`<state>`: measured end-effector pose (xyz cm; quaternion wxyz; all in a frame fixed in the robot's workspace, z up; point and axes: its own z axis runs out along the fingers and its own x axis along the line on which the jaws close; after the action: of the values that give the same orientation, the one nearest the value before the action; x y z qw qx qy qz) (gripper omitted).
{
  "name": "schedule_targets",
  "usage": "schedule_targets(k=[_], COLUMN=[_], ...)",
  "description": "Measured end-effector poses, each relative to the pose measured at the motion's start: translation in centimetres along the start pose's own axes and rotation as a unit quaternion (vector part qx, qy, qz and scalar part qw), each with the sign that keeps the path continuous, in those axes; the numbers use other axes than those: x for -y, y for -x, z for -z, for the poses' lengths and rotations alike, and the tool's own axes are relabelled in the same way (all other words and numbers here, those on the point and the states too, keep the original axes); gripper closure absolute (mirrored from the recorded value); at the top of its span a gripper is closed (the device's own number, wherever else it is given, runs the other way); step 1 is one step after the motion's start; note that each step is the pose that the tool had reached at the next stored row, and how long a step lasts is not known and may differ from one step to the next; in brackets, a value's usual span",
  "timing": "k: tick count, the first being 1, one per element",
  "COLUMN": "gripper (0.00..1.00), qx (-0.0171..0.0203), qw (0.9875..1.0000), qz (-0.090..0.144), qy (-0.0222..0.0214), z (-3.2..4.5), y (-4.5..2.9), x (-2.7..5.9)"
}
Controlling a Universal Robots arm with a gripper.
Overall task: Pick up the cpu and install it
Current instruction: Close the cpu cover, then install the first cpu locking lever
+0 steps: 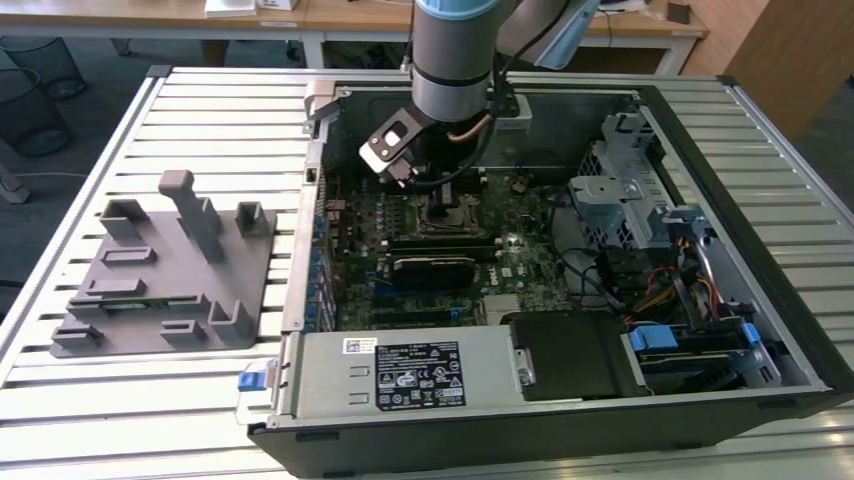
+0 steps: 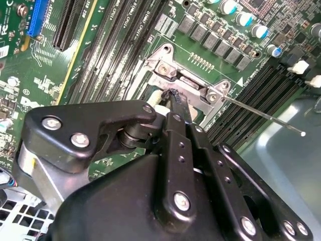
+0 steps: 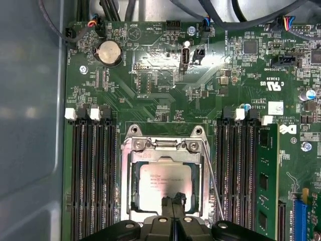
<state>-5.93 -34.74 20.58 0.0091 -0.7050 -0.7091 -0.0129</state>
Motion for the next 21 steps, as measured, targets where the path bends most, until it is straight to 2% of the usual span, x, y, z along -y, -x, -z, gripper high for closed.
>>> schedule_targets(k=[13, 21], gripper=[0.89, 0.89], qx=[0.0006, 0.0008], qw=[1.0, 1.0], qz=[0.0, 0.0], qy=[-0.0002, -0.0001], z=[0.08, 1.28], y=[0.0, -0.04], x=[-0.3, -0.31])
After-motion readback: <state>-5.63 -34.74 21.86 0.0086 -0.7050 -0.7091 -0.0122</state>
